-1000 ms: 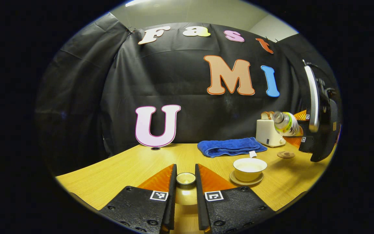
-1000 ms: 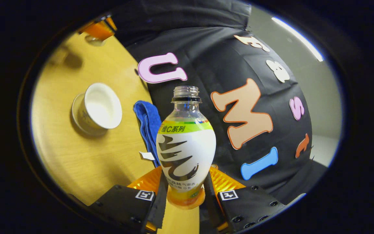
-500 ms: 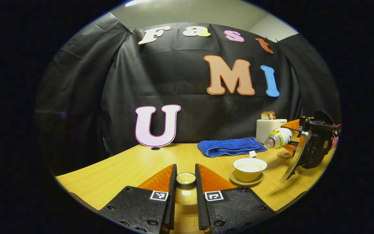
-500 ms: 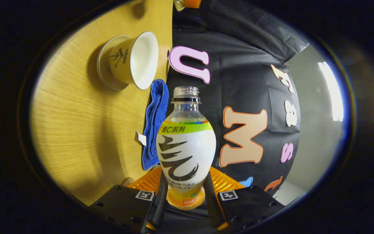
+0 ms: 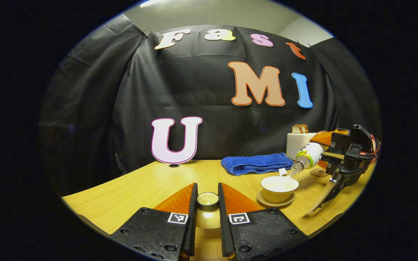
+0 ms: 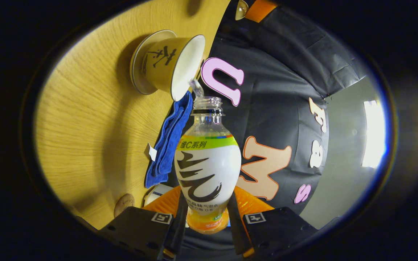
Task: Open the teacup lid with one hand, grasp the water bottle and pour water into the teacup with the other hand; after pouring, place the water bottle on the coaster and then close the teacup lid.
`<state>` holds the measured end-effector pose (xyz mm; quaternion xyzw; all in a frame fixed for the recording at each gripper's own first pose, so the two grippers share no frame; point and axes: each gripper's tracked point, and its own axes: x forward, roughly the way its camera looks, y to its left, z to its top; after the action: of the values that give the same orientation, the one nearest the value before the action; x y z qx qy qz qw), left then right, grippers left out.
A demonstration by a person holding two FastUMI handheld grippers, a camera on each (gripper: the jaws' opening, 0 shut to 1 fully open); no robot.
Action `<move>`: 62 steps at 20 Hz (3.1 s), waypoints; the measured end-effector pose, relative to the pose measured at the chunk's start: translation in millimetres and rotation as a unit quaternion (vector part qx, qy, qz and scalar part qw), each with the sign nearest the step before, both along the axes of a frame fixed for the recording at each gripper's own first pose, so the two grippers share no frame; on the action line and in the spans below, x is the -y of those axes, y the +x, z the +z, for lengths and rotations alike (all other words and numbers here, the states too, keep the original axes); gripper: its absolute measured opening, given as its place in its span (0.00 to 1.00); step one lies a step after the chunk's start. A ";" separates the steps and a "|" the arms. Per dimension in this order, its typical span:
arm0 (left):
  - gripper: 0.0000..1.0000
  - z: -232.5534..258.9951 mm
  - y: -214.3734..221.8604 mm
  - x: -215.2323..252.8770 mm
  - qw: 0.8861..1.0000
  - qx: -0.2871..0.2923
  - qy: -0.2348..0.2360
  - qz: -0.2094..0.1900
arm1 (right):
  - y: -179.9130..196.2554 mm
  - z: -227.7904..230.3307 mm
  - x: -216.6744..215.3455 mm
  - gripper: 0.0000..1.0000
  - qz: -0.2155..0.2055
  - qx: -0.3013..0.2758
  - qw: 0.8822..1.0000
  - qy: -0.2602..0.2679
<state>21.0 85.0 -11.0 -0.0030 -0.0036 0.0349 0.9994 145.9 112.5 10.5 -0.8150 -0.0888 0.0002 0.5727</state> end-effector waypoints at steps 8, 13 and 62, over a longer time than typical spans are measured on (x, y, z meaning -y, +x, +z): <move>0.26 -0.9 0.5 0.4 1.000 0.000 0.000 0.000 | -2.1 21.4 -10.7 0.58 0.022 0.043 0.998 -0.043; 0.26 -1.3 -0.3 0.8 1.000 0.001 -0.001 0.000 | -4.5 31.1 -17.1 0.58 0.036 0.067 0.995 -0.060; 0.26 -1.6 1.3 0.0 1.000 0.001 -0.001 0.001 | 25.8 -42.7 165.8 0.79 -0.074 -0.124 0.543 0.827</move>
<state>22.3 85.0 -12.6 -0.0037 -0.0049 0.0356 0.9993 171.7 -53.2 -32.2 0.0246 0.0830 -0.0152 0.9961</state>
